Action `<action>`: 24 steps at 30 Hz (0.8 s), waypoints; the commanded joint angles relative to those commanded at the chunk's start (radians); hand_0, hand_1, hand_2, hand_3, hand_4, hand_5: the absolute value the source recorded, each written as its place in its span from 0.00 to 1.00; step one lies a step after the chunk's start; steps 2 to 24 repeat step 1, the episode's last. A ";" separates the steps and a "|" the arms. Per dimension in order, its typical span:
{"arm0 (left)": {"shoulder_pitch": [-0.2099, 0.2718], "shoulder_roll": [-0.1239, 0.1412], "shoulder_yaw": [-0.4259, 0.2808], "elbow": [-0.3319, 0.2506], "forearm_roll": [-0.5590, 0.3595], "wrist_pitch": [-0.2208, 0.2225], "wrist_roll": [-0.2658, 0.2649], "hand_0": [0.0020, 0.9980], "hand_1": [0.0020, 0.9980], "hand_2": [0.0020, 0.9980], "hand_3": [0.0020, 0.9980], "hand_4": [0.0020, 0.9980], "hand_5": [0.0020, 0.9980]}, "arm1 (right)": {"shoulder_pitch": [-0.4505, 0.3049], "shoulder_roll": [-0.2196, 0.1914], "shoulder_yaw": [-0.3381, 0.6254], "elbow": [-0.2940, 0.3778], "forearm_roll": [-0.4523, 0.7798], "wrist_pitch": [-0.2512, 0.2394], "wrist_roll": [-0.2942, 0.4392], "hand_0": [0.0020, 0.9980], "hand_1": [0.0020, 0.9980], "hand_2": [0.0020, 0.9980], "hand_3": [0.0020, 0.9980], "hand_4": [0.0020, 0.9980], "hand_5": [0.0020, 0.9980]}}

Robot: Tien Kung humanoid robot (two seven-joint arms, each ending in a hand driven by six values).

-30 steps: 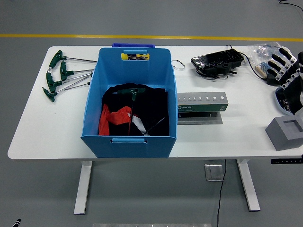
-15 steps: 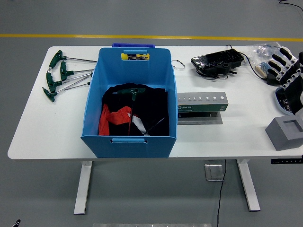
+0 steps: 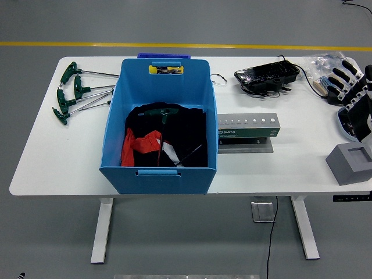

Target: Lift tool from toolbox,place it in box,lift tool from toolbox,place it in box

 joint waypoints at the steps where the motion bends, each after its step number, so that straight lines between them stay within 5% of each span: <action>1: 0.000 0.001 0.004 0.000 -0.003 0.000 0.000 0.94 0.95 0.95 0.81 0.78 0.67 | 0.000 0.000 0.000 0.000 0.000 0.000 0.000 0.93 0.88 0.89 0.93 1.00 1.00; 24: 0.000 0.001 0.004 0.000 -0.003 0.000 0.000 0.94 0.95 0.95 0.81 0.78 0.67 | 0.000 0.000 0.000 0.000 0.000 0.000 0.000 0.93 0.88 0.89 0.93 1.00 1.00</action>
